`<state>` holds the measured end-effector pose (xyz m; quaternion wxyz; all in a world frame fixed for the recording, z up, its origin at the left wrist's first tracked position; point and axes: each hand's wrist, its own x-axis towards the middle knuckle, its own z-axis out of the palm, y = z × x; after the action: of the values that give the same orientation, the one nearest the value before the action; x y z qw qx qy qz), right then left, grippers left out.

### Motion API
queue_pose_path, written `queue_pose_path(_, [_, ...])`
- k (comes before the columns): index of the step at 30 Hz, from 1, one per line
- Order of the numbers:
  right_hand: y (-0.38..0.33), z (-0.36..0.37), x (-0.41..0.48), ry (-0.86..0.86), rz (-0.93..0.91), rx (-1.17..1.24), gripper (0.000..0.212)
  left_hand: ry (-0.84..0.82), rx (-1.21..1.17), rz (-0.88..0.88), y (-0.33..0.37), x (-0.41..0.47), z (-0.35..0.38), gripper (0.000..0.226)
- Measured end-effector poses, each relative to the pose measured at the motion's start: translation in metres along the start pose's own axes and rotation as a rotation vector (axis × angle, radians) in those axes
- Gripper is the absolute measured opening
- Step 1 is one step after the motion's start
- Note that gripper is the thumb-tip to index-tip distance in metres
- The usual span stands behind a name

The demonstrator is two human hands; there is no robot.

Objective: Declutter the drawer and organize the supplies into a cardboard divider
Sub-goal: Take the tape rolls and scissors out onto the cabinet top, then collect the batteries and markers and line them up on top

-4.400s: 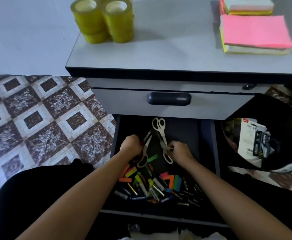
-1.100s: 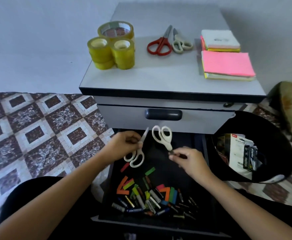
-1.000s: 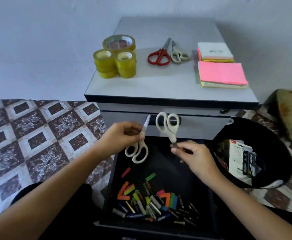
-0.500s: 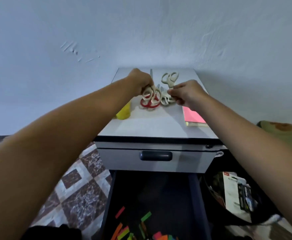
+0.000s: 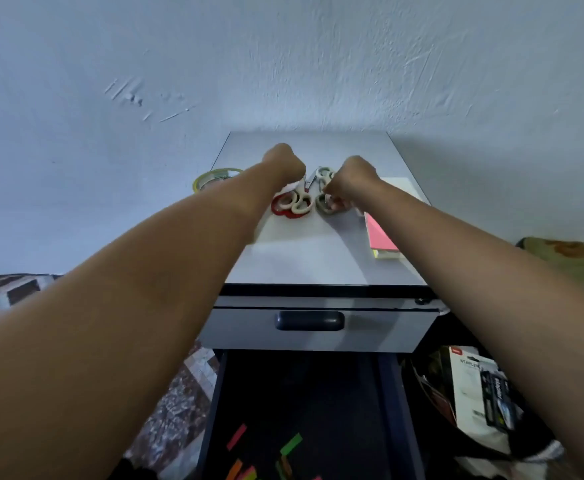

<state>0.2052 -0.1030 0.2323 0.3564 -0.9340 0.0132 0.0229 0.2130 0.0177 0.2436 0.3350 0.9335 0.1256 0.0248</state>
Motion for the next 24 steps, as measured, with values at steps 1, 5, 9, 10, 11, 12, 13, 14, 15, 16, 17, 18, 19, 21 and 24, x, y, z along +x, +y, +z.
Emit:
queue_pose_path(1, [0.0, -0.004, -0.002, -0.015, -0.012, 0.015, 0.023, 0.0, -0.034, 0.01, 0.001, -0.004, -0.005, 0.01])
queue_pose_path(5, [0.01, -0.027, -0.04, -0.06, -0.098, 0.267, 0.013, -0.067, -0.251, 0.087, -0.005, -0.043, -0.022, 0.01])
queue_pose_path(9, [0.037, -0.033, -0.115, -0.252, -0.155, 0.419, 0.01, -0.096, -0.244, 0.248, -0.025, -0.116, -0.028, 0.013])
queue_pose_path(10, [0.049, -0.03, -0.133, -0.299, -0.144, 0.419, 0.009, -0.115, -0.181, 0.286, -0.034, -0.136, -0.025, 0.014])
queue_pose_path(11, [0.061, -0.024, -0.147, -0.337, -0.128, 0.412, 0.009, -0.116, -0.1, 0.325, -0.044, -0.154, -0.021, 0.017])
queue_pose_path(12, [0.075, -0.016, -0.161, -0.373, -0.107, 0.397, 0.011, -0.105, -0.02, 0.358, -0.057, -0.171, -0.015, 0.02])
queue_pose_path(13, [0.089, -0.006, -0.174, -0.405, -0.082, 0.375, 0.011, -0.094, 0.039, 0.383, -0.069, -0.185, -0.007, 0.021])
queue_pose_path(14, [0.105, 0.007, -0.186, -0.439, -0.053, 0.347, 0.012, -0.107, 0.071, 0.384, -0.083, -0.198, 0.003, 0.022])
queue_pose_path(15, [0.121, 0.022, -0.197, -0.475, -0.017, 0.317, 0.014, -0.139, 0.092, 0.365, -0.097, -0.21, 0.015, 0.023])
queue_pose_path(16, [0.136, 0.037, -0.206, -0.515, 0.022, 0.287, 0.016, -0.181, 0.12, 0.341, -0.11, -0.218, 0.027, 0.024])
queue_pose_path(17, [0.152, 0.054, -0.215, -0.558, 0.066, 0.248, 0.018, -0.229, 0.15, 0.31, -0.123, -0.227, 0.042, 0.026])
queue_pose_path(18, [0.166, 0.07, -0.224, -0.595, 0.099, 0.203, 0.021, -0.28, 0.174, 0.276, -0.138, -0.233, 0.057, 0.027])
queue_pose_path(19, [0.18, 0.086, -0.232, -0.63, 0.125, 0.156, 0.024, -0.335, 0.186, 0.241, -0.151, -0.24, 0.073, 0.028])
queue_pose_path(21, [0.204, 0.112, -0.246, -0.692, 0.148, 0.052, 0.026, -0.444, 0.201, 0.169, -0.178, -0.252, 0.103, 0.03])
queue_pose_path(24, [0.233, 0.144, -0.261, -0.732, 0.092, -0.164, 0.025, -0.612, 0.272, 0.11, -0.215, -0.269, 0.143, 0.031])
